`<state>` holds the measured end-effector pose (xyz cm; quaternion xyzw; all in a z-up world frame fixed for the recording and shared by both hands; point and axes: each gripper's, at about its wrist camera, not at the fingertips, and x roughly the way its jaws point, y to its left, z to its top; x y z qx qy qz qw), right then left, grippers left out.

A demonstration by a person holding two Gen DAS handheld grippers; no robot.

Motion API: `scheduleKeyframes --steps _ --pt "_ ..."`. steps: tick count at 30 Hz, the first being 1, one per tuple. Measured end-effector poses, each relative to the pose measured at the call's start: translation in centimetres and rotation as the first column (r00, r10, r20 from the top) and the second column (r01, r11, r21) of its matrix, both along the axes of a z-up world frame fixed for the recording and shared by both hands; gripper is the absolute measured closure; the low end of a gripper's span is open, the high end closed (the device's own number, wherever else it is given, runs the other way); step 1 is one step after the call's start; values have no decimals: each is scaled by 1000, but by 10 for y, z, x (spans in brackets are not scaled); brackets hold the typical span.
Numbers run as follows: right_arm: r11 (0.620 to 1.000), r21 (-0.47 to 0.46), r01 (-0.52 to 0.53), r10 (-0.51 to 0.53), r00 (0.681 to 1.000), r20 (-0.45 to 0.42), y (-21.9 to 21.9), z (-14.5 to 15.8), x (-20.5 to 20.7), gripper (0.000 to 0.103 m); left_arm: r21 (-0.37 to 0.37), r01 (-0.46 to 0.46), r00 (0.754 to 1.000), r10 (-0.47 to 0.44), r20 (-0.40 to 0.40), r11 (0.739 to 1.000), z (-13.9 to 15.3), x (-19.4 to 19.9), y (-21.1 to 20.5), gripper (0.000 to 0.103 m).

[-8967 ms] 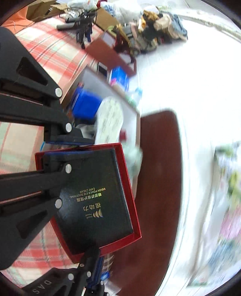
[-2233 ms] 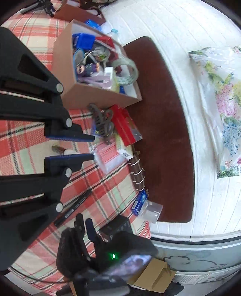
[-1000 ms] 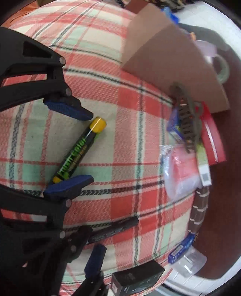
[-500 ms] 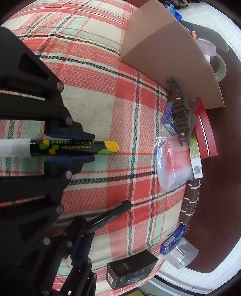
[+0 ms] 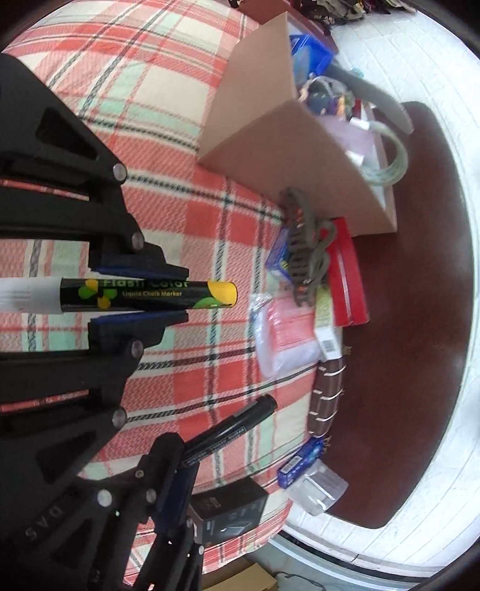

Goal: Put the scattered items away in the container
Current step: 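Carry both markers over the cardboard box and open both grippers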

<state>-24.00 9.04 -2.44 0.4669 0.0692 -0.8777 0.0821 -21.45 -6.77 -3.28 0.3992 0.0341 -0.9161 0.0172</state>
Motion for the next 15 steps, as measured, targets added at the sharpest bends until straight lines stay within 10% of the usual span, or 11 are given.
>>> scheduleKeyframes --steps 15 --pt "992 -40 -123 117 985 -128 -104 101 -60 88 -100 -125 979 106 -173 987 115 -14 -107 88"
